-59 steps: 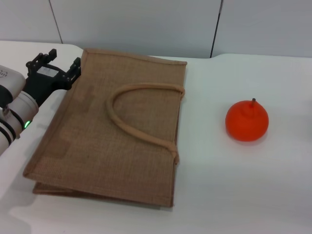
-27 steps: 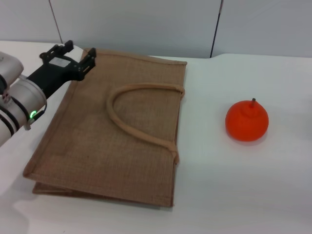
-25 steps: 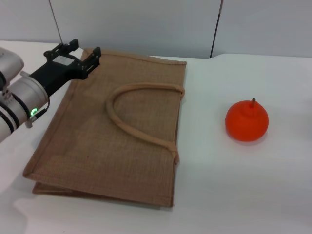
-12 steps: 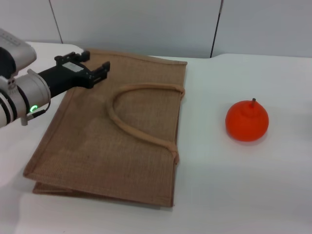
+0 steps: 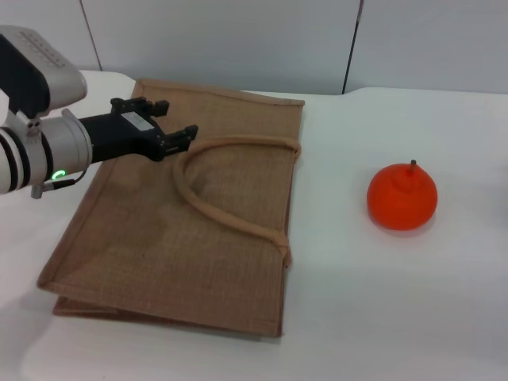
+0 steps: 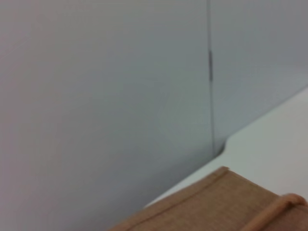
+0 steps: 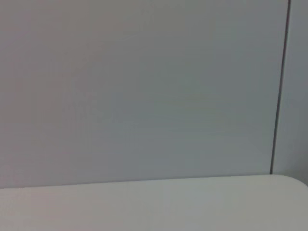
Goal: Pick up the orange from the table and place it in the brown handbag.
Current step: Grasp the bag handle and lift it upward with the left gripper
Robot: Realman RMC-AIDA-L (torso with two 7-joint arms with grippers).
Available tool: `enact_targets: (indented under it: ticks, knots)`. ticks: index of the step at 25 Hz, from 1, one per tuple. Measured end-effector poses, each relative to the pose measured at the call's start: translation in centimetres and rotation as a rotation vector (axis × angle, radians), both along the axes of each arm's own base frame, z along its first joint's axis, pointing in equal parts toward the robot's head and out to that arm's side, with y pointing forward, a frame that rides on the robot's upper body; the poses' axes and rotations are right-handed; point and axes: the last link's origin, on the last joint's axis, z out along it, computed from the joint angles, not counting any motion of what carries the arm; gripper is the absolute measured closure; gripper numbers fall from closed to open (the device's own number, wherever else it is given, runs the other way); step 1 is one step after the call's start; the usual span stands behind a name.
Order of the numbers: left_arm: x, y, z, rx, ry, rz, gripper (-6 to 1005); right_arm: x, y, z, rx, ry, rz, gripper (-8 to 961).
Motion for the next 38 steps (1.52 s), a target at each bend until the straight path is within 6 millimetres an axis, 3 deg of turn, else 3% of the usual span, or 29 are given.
enact_targets:
  ticks: [14,26,38]
  knots:
    - [0.1,-0.2,0.6,-0.085,0.027,-0.017,332,-0.1,0.0,-0.1,-0.001,0.005,0.001,87]
    - [-0.3,-0.3,1.0,-0.051,-0.02,0.021,332,-0.3,0.0,-0.5,-0.016,0.006,0.011,87]
    - [-0.9,-0.4,0.3,-0.05,-0.046,0.052,334,-0.5,-0.1,-0.7,-0.02,0.009,0.018,87]
